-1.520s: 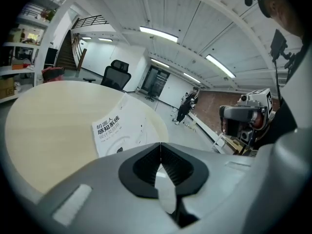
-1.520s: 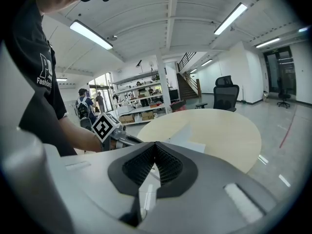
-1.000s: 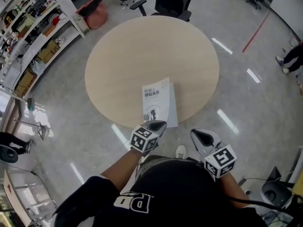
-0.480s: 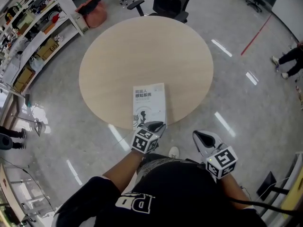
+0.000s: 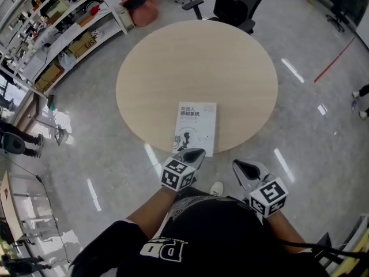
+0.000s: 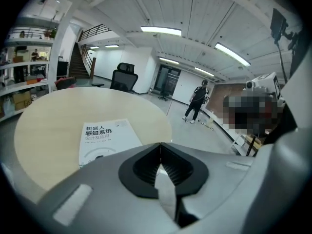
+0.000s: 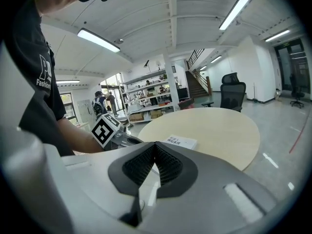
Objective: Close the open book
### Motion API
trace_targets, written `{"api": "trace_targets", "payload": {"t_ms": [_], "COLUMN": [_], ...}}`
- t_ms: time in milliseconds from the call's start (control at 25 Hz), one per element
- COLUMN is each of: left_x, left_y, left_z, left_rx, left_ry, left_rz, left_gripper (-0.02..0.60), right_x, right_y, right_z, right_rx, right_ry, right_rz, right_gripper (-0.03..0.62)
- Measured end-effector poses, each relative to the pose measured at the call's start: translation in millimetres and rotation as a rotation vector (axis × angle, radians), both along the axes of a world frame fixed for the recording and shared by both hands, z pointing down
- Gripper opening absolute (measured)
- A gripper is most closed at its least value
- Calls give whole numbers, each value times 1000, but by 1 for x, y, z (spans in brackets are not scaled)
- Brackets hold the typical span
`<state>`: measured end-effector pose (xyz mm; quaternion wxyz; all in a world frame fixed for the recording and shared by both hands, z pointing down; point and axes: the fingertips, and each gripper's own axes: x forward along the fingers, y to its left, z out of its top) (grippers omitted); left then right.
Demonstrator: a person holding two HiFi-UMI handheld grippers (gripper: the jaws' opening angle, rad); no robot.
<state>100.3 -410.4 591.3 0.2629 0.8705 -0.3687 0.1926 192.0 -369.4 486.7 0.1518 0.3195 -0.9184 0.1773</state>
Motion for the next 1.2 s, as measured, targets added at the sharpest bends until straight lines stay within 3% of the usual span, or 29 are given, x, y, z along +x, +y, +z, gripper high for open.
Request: {"api": "trace_targets", "payload": {"t_ms": [280, 600, 840, 1000, 1200], "left_x": [-44, -124, -168, -198, -198], "left_y": [29, 58, 102, 136, 170], "left_z": [-92, -102, -115, -114, -102], "left_rx": [50, 102, 136, 142, 123], "left_ry": [136, 135, 155, 242, 248], "left_rz": [-116, -172, -89, -32, 57], "left_gripper": [8, 8, 8, 8, 6], "right_x": [-60, -123, -170, -212, -207], "right_y": [-1, 17, 52, 91, 132], "right_z": [-3, 7, -1, 6, 11], "right_rx": [2, 4, 29, 34, 62], "right_ry": [-68, -77, -92, -74, -20], "right_rz": [-144, -169, -48, 15, 100], "right_gripper": [8, 8, 7, 6, 6]}}
